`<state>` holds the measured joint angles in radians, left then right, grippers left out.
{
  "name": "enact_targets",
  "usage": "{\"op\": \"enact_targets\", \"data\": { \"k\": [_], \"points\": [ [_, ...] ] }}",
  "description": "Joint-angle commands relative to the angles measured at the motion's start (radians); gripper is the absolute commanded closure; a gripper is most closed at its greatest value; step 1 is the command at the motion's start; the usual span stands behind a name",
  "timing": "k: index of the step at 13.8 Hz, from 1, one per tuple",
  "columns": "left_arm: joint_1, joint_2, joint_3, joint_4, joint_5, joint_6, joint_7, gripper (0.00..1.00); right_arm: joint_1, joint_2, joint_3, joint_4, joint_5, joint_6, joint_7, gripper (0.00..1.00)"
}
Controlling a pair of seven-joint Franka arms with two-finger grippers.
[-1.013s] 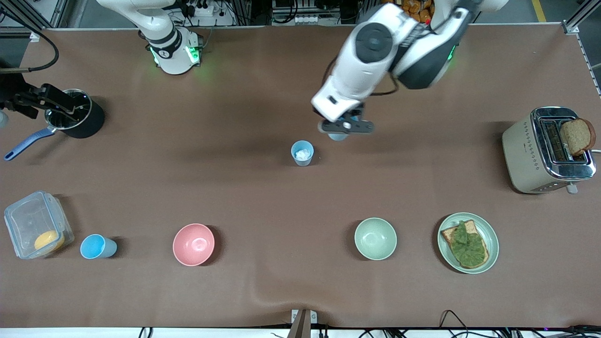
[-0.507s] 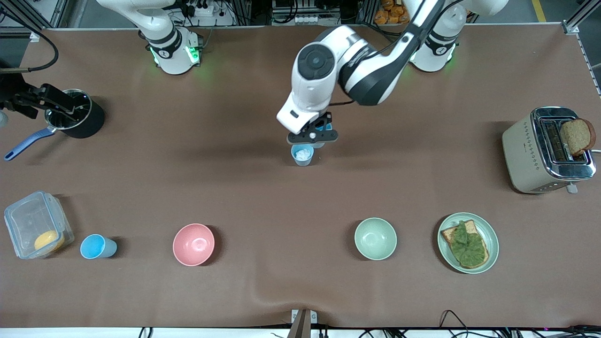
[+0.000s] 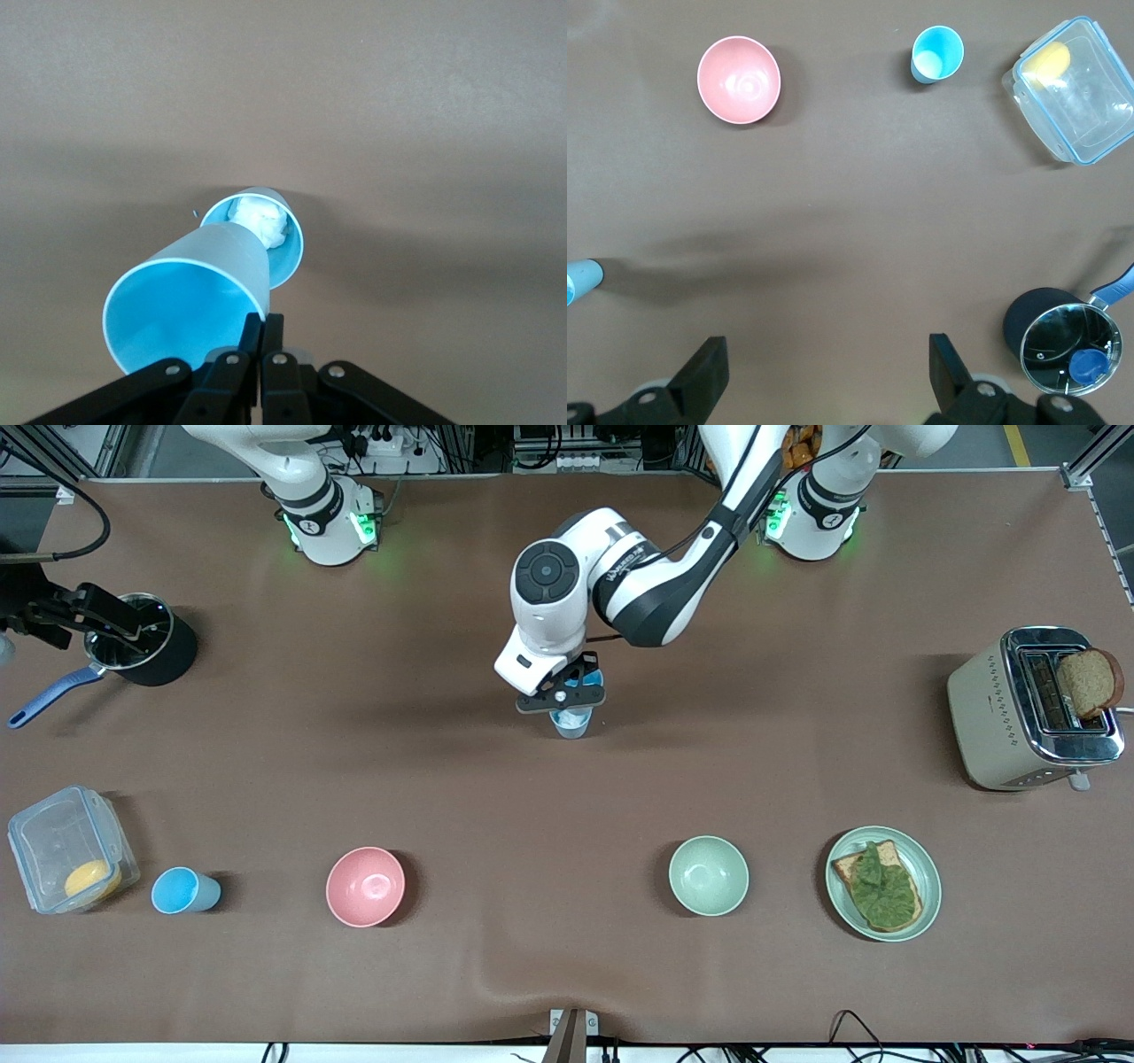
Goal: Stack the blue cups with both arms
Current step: 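Lower the held cup into the tissue cup with the left gripper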
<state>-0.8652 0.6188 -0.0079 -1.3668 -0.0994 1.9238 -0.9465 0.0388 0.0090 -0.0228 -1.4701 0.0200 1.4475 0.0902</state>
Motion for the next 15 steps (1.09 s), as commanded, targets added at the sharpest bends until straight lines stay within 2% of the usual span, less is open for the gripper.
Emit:
{"op": "enact_targets", "data": {
  "k": [1,15],
  "points": [
    [-0.031,0.038,0.026,0.052,0.014,0.015,-0.034,1.00,-0.022,0.012,0.012,0.028,0.006,-0.018,-0.012,0.00],
    [-0.052,0.059,0.060,0.051,0.015,0.049,-0.020,1.00,-0.022,0.012,0.011,0.027,0.006,-0.022,-0.012,0.00]
  ]
}}
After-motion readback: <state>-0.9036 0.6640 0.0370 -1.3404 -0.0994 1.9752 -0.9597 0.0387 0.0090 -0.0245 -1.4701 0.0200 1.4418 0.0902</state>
